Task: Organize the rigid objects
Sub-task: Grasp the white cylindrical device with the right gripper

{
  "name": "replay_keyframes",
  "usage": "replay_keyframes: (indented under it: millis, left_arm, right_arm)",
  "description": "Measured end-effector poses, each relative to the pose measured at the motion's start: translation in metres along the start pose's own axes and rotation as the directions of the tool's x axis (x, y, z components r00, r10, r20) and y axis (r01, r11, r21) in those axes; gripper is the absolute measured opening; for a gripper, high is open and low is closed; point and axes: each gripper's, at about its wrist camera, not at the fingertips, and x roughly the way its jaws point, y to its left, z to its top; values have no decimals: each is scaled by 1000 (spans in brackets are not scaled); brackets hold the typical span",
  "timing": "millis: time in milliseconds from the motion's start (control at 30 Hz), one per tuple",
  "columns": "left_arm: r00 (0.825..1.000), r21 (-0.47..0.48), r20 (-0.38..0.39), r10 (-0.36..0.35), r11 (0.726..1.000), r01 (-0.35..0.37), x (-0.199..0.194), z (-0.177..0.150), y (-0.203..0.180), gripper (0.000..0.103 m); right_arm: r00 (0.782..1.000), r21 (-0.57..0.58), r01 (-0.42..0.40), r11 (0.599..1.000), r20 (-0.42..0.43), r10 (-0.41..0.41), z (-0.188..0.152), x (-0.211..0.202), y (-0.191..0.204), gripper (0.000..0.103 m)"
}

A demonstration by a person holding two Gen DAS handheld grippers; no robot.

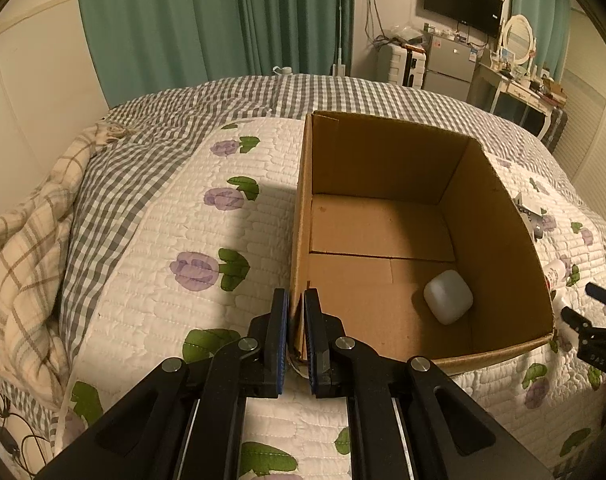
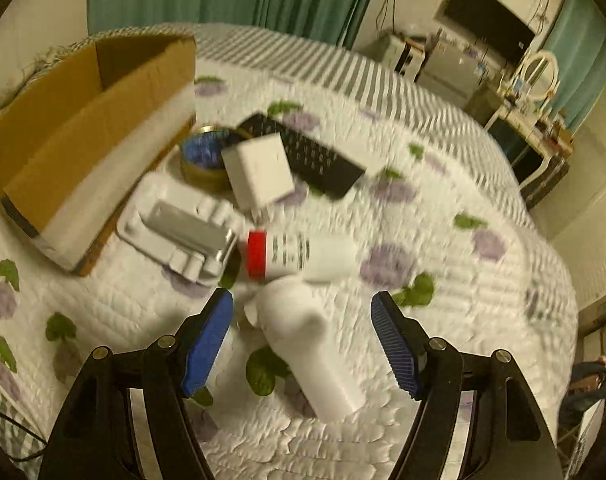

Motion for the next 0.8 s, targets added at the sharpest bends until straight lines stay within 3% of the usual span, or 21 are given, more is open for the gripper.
replay_keyframes:
  millis: [133,500,567,800]
  left_arm:
    - [1000,-1,-2,2,1000,-2,0,0,-1,8]
    - [1000,-1,-2,2,1000,-2,0,0,-1,8]
    - [1000,-1,-2,2,1000,-2,0,0,-1,8]
    - [1000,-2,-5,-4,1000,4,0,0,0,8]
  right_arm:
    - [999,29,-36,999,-34,37,-2,14,-2,71]
    - [988,30,-22,999,-151,26,-8,45,1,68]
    - [987,22,-33,999,-156,36,-8,47,3,59]
    - [992,-3,7,1000,-127,-7,-8,40,9,57]
